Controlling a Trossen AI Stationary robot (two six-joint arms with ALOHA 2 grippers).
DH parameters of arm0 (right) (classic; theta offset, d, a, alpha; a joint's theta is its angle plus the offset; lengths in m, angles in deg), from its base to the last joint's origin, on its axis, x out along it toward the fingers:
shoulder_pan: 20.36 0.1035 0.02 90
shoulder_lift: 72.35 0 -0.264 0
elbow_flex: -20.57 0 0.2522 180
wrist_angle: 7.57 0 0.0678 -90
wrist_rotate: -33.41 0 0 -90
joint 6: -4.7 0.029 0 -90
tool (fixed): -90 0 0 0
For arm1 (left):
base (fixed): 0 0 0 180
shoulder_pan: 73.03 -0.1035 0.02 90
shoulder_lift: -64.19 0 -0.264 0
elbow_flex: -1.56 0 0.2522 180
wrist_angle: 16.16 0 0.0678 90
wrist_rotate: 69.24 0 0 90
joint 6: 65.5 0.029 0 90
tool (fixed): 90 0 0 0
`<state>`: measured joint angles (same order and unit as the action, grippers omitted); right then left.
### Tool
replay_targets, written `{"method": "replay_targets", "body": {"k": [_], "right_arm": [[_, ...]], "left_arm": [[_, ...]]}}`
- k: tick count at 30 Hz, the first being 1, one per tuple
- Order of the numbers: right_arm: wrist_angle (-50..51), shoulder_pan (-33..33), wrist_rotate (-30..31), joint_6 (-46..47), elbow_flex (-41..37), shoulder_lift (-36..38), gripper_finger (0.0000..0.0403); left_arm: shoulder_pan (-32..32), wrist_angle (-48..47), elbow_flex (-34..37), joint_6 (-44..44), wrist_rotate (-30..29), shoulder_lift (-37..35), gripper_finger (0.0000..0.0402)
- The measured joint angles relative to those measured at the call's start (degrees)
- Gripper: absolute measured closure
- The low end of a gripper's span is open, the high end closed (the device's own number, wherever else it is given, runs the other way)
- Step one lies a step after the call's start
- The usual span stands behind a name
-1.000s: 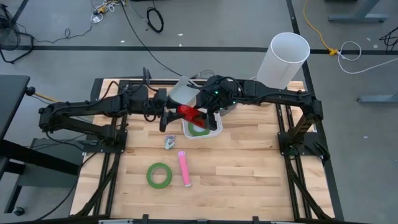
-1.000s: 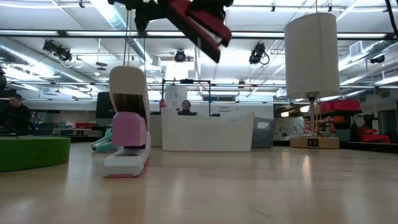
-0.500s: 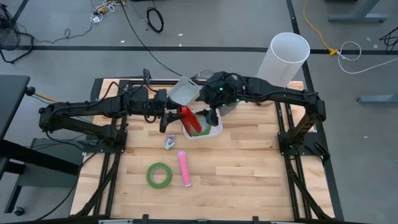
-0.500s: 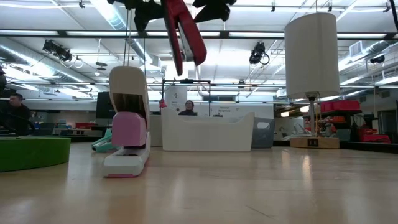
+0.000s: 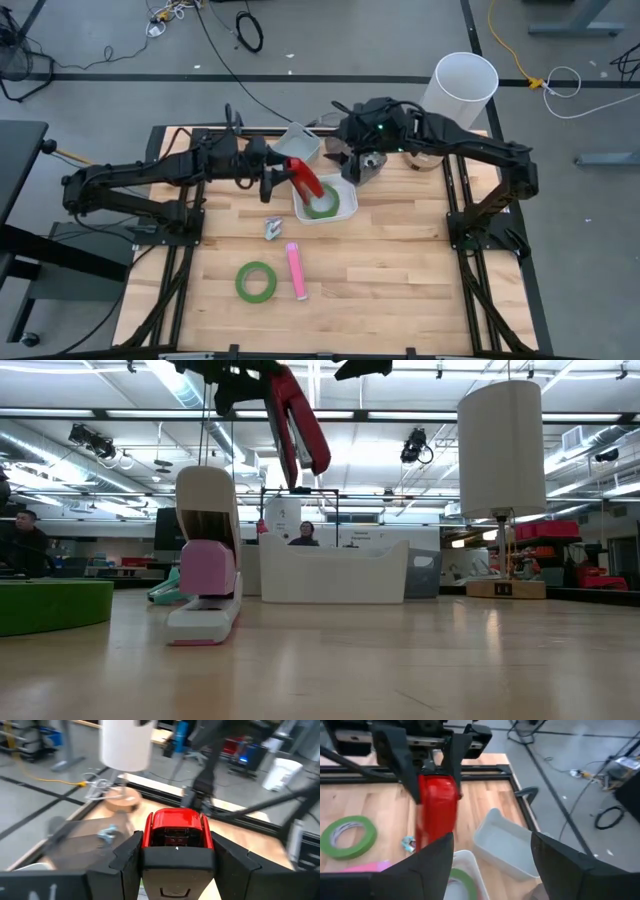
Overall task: Pick and place Stapler, Stapler remover, tape
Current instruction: Put the red stapler into the gray bin
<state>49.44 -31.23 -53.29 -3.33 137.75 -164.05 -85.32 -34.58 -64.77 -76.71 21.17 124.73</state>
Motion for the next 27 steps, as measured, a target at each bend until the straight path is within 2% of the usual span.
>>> {"method": "replay_targets", "body": {"k": [10,17,27], "right_arm": [[-0.18,0.00,0.82,0.02,0.00,0.61,0.0140],[0.25,0.02,0.80,0.02,0.00,0.59,0.0140],[1.38,0.02,0.80,0.02,0.00,0.57,0.0140]], "left_arm": [[-7.74,-4.01,-0.02,4.84,-6.85,-0.07,0.0208],[-13.14,-3.69,-0.09,8.15,-6.77,1.77,0.0208],[-17.72,-1.17,-0.11,13.44,-6.56,10.28,0.0208]]}}
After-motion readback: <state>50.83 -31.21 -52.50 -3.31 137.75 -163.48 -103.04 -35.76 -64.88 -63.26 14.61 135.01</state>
